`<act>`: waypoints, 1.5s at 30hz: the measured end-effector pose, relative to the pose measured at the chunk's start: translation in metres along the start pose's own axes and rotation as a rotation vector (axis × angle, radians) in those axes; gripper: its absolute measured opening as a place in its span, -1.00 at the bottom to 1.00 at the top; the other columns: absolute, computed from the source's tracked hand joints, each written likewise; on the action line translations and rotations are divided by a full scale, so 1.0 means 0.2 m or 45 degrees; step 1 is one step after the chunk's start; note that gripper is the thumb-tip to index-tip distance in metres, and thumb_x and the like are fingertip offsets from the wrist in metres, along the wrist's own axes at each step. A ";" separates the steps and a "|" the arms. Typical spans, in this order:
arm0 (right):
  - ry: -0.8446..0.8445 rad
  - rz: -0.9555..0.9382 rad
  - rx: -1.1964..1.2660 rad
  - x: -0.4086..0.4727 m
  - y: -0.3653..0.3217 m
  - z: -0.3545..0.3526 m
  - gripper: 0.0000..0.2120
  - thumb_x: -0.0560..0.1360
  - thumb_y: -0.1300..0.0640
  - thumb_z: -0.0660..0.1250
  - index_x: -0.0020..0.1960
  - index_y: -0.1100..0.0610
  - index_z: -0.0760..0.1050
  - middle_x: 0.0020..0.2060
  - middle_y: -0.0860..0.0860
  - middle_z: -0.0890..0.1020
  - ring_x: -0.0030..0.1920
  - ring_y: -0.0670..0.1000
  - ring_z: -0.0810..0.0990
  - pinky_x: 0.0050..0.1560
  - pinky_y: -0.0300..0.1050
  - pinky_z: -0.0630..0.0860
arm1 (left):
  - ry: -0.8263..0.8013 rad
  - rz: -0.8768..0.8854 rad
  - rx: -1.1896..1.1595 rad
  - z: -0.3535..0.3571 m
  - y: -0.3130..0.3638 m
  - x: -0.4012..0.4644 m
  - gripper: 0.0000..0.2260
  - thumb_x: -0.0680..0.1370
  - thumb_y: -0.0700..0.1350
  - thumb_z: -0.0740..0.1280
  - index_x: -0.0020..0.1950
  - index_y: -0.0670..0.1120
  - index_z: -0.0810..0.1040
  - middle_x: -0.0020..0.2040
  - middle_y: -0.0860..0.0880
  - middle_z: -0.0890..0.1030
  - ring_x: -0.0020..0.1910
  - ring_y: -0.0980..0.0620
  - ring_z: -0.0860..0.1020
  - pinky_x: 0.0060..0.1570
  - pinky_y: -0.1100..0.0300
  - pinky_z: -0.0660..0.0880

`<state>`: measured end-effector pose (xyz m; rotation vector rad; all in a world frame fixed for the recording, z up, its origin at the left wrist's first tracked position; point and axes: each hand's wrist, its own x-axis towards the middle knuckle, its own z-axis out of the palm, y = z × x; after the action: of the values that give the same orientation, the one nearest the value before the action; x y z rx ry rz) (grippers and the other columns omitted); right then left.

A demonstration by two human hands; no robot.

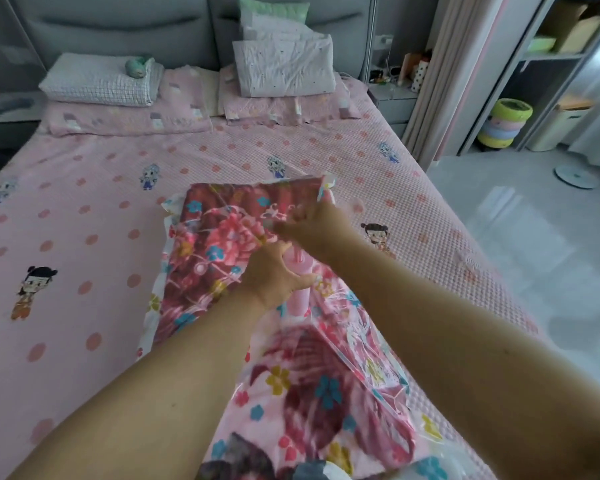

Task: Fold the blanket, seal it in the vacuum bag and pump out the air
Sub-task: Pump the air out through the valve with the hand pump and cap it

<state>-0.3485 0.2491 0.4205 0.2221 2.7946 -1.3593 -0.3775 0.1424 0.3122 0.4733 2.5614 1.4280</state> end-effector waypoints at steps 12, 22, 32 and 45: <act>-0.097 0.005 -0.118 -0.01 0.04 0.04 -0.75 0.47 0.00 0.40 -0.18 0.20 0.61 -0.37 0.01 0.55 -0.35 -0.06 0.48 -0.33 -0.27 0.41 | -0.010 -0.015 -0.034 0.00 -0.01 0.00 -0.71 0.26 -0.11 0.61 -0.16 0.01 0.55 -0.23 0.13 0.62 -0.23 0.11 0.61 -0.31 0.44 0.46; -0.012 0.066 0.121 -0.02 -0.05 0.01 -0.68 0.37 -0.06 0.49 -0.19 0.21 0.58 -0.38 0.07 0.62 -0.41 -0.02 0.53 -0.30 -0.13 0.51 | 0.044 0.011 -0.051 -0.01 0.00 -0.01 -0.65 0.24 -0.16 0.62 -0.30 0.09 0.45 -0.41 0.21 0.54 -0.38 0.38 0.53 -0.44 0.56 0.35; 0.070 -0.207 -0.189 0.08 -0.08 -0.01 -0.79 0.49 -0.04 0.35 -0.17 0.09 0.62 -0.40 -0.05 0.54 -0.38 -0.15 0.50 -0.42 -0.28 0.34 | 0.032 0.008 -0.069 -0.03 -0.01 -0.01 -0.69 0.24 -0.13 0.62 -0.26 0.09 0.50 -0.29 0.18 0.59 -0.36 0.31 0.54 -0.38 0.47 0.42; -0.133 0.055 -0.035 -0.01 0.00 0.06 -0.68 0.45 -0.02 0.42 -0.26 0.24 0.55 -0.39 0.04 0.49 -0.39 -0.03 0.40 -0.33 -0.17 0.36 | 0.030 0.023 -0.089 -0.03 0.00 -0.03 -0.68 0.24 -0.17 0.62 -0.26 0.09 0.51 -0.35 0.22 0.58 -0.32 0.30 0.59 -0.39 0.52 0.40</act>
<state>-0.3474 0.2394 0.4133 0.2030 2.7048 -1.2833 -0.3732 0.1360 0.3158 0.4730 2.5218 1.5332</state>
